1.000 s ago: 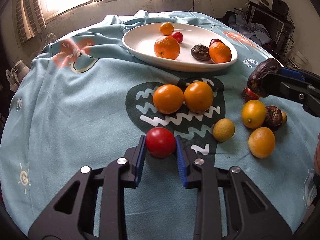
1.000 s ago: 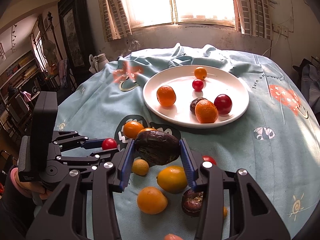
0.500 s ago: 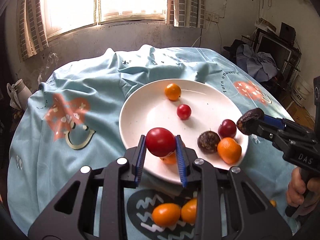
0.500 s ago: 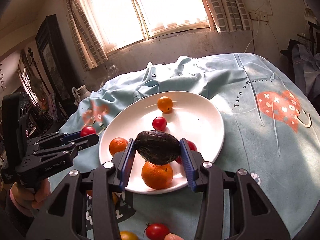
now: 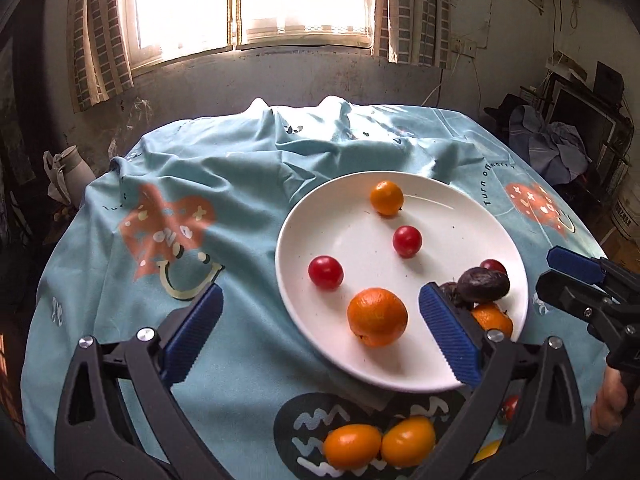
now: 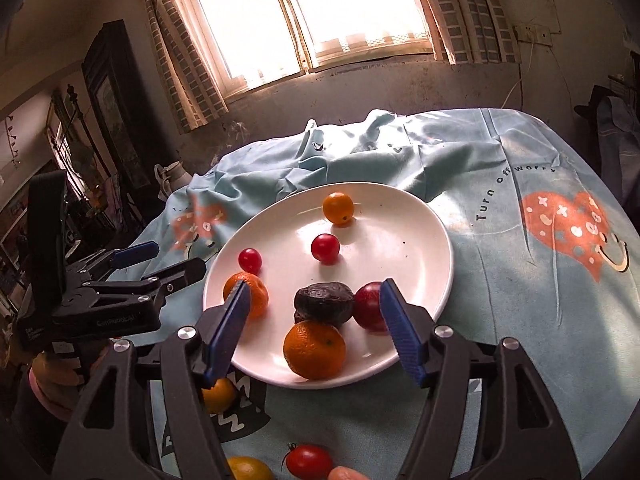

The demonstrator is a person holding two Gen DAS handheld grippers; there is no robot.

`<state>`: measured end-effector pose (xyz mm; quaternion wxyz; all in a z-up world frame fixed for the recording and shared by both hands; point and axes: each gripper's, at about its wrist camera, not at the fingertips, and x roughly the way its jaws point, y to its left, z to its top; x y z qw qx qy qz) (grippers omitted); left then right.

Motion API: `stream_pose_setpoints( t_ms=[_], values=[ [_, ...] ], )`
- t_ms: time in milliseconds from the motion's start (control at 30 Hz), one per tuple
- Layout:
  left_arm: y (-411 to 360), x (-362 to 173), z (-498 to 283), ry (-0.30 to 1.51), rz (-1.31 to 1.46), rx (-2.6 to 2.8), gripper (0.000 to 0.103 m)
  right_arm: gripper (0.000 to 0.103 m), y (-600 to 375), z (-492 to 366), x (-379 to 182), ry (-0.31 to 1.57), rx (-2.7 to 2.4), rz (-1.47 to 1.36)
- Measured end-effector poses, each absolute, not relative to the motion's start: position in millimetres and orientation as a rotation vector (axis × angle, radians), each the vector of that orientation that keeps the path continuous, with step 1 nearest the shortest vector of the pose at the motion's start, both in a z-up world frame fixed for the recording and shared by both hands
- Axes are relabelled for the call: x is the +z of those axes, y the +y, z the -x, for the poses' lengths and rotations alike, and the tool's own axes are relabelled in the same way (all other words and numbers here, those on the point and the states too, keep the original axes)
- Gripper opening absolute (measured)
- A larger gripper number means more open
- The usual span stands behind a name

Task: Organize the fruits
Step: 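Place the passion fruit and cherry tomato on the plate, opening both grippers, then grasp a dark passion fruit with the right gripper while the left grasps a yellow orange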

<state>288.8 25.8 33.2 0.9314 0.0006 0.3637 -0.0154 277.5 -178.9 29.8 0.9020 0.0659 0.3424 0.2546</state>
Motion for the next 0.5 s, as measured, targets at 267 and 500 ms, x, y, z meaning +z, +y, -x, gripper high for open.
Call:
stream_pose_setpoints(
  t_ms=[267,500],
  values=[
    [42,1,-204,0.766,0.023,-0.057,0.101,0.067,-160,-202,18,0.726,0.663,0.036],
    [62,0,-187,0.757,0.119,-0.061,0.101,0.067,-164,-157,2,0.750,0.797,0.255]
  ],
)
